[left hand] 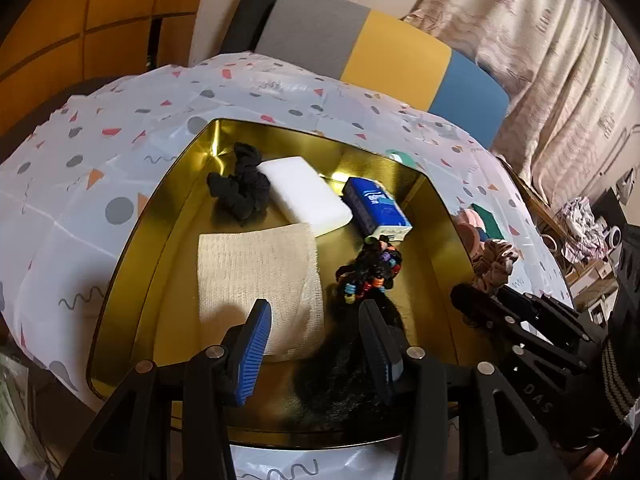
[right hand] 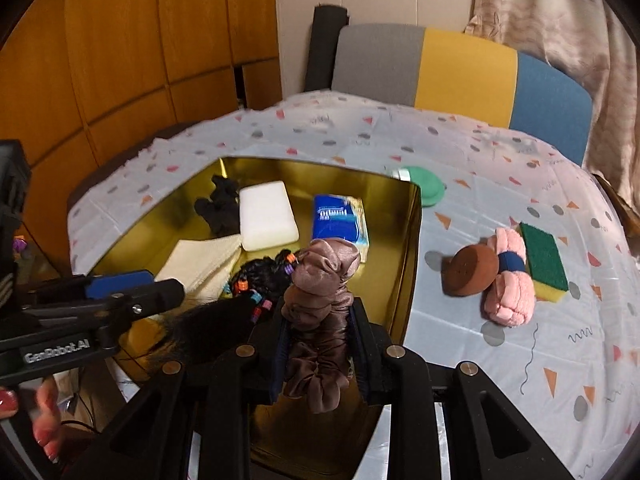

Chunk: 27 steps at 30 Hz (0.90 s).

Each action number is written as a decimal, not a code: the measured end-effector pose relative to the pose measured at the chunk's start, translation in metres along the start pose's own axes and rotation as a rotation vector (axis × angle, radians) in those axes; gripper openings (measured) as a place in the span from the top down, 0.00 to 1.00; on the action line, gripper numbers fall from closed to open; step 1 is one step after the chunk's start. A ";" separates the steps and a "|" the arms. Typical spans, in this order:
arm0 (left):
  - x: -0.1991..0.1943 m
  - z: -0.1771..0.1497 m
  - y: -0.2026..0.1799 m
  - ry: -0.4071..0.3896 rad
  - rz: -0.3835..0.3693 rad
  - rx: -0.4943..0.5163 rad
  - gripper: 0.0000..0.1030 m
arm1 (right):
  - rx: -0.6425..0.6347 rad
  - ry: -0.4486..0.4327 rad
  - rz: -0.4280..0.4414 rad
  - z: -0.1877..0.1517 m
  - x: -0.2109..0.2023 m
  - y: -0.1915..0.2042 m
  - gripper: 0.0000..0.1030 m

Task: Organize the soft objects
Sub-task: 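Carry the pink scrunchie into the gold tray and open the right gripper, then reach the left gripper to the brown egg-shaped sponge and grasp it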

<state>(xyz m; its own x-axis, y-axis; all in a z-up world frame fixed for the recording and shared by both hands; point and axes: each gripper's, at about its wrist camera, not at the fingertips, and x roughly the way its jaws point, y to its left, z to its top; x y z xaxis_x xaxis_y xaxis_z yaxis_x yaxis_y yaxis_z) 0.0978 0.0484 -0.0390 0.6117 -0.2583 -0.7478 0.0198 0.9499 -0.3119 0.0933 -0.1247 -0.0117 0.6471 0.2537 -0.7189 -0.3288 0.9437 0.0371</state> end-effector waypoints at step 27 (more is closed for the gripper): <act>-0.002 -0.006 -0.015 0.009 -0.058 0.041 0.55 | 0.293 -0.147 -0.151 -0.010 -0.042 -0.070 0.22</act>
<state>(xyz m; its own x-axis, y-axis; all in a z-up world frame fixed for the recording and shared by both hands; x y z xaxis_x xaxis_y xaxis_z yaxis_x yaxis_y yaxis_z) 0.0921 0.0332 -0.0363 0.6014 -0.3141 -0.7346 0.0869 0.9397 -0.3307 0.0824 -0.2038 0.0091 0.7726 0.1144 -0.6245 -0.0248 0.9883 0.1503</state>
